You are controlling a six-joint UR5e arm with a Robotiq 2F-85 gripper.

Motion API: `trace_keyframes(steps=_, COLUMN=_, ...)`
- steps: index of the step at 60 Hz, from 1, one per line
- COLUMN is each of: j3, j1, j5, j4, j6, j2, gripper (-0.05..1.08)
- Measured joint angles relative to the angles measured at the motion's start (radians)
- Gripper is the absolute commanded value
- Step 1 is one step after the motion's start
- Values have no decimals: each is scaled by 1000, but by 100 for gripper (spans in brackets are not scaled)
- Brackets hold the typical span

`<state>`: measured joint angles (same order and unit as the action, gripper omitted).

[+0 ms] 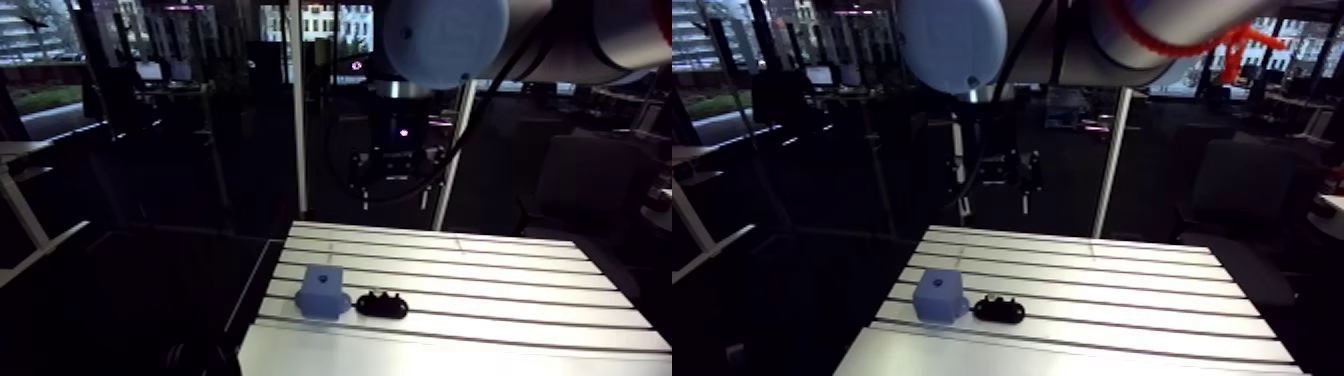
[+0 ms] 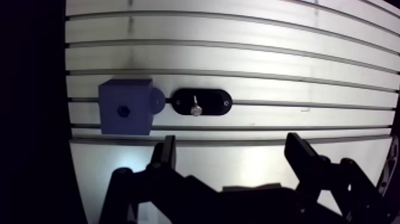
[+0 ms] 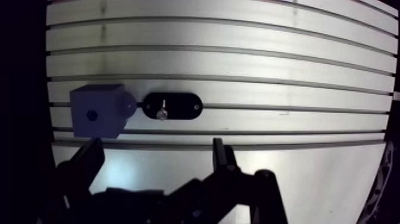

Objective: Pick up the M10 bolt and insert it into the hex recess until seated.

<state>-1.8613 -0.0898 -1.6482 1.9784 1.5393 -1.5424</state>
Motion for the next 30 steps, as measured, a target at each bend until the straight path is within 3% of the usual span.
trace_keyframes(steps=13, j3=-94, j1=-3, j5=8, j4=101, j6=20, j2=0, gripper=6)
trace_keyframes(steps=25, j3=-167, j1=-4, j5=24, j4=192, j6=37, j2=11, gripper=40)
trace_keyframes(steps=30, j3=-186, j1=-3, j5=28, j4=221, j6=39, j2=18, gripper=43)
